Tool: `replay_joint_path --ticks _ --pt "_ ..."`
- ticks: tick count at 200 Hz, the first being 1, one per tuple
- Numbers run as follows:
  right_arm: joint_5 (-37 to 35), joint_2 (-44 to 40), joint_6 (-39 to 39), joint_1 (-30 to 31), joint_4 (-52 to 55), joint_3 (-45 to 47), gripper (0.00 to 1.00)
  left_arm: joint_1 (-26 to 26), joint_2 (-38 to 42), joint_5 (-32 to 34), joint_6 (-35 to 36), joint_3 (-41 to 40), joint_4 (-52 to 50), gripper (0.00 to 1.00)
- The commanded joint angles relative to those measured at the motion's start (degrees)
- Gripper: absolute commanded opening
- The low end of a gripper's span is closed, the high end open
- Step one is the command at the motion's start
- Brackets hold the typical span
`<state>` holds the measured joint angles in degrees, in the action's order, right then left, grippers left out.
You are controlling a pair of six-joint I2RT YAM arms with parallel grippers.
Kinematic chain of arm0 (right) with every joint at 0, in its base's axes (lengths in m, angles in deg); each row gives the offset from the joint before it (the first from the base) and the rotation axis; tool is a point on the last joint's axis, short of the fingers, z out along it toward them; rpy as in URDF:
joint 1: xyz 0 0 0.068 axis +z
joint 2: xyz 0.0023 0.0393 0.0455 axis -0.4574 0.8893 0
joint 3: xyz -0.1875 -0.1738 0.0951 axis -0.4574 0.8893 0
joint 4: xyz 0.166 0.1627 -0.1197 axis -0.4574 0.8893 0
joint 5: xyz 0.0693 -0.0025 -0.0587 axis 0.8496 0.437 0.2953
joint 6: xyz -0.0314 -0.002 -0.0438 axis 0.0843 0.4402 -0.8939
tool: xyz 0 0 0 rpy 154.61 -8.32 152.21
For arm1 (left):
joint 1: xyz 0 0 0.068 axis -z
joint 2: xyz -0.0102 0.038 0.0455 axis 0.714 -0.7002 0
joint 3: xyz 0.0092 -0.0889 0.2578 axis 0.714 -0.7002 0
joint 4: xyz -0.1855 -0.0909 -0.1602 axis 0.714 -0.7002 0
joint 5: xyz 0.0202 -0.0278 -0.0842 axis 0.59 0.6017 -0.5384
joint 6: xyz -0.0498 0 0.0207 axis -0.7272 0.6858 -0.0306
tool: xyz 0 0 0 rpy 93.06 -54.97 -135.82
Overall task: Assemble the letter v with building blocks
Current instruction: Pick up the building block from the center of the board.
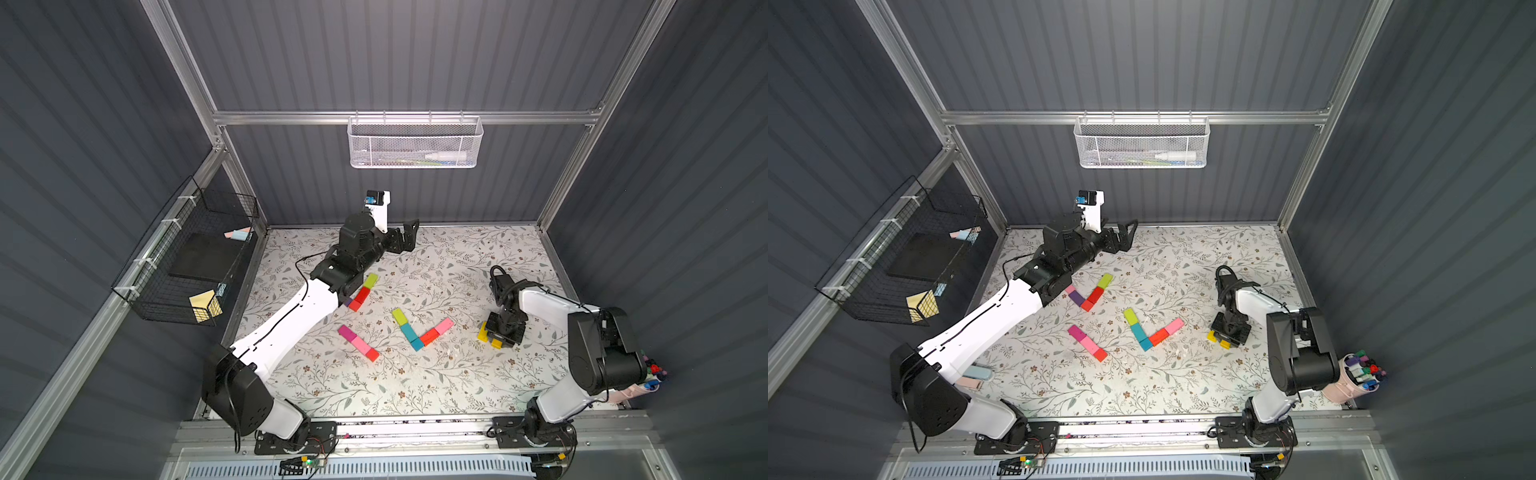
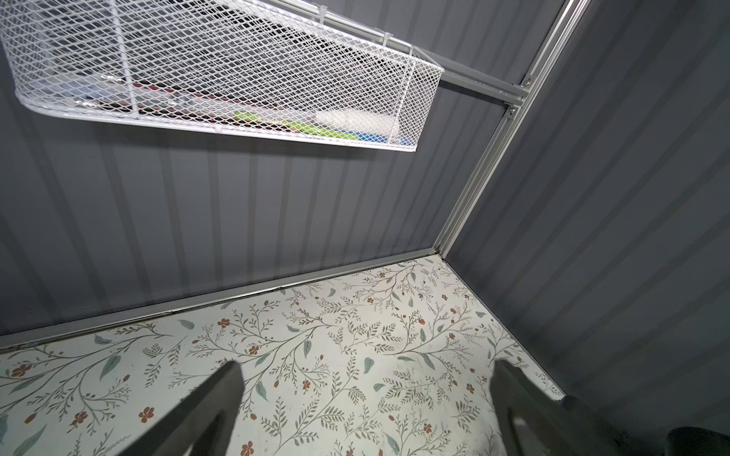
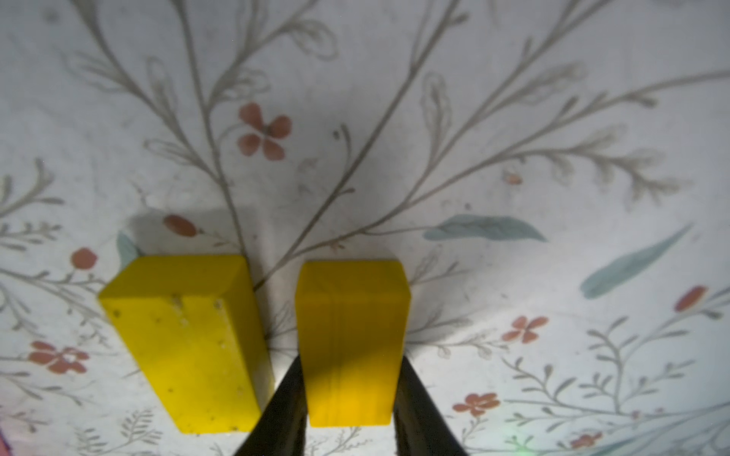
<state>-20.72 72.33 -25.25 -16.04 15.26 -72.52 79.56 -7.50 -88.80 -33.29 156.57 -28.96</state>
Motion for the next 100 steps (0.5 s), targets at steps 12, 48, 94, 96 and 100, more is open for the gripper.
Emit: replay_joint_path --ticks 12,48,94,96,100 --pt "-1.7 0.5 -0.5 -0.5 0.5 1.0 0.13 -0.5 0.2 -0.8 -0.2 -0.5 0.0 1.0" --pt "-5.9 -3.9 -0.3 -0.2 7.1 -2.8 0.0 -0.6 0.5 -1.4 -0.2 -0.2 -1.0 1.0" --pt "-10.0 -12.4 6.1 12.7 10.6 -13.3 0.0 -2.1 3.9 -3.5 -1.3 -3.2 -2.2 1.0" --pt "-10.0 -12.3 6.7 13.8 10.5 -13.7 0.0 -2.3 4.1 -3.5 -1.4 -3.5 -2.2 1.0" --pt "-10.0 -11.8 8.0 15.7 10.2 -14.7 0.0 -2.9 4.6 -3.8 -1.8 -3.9 -2.2 1.0"
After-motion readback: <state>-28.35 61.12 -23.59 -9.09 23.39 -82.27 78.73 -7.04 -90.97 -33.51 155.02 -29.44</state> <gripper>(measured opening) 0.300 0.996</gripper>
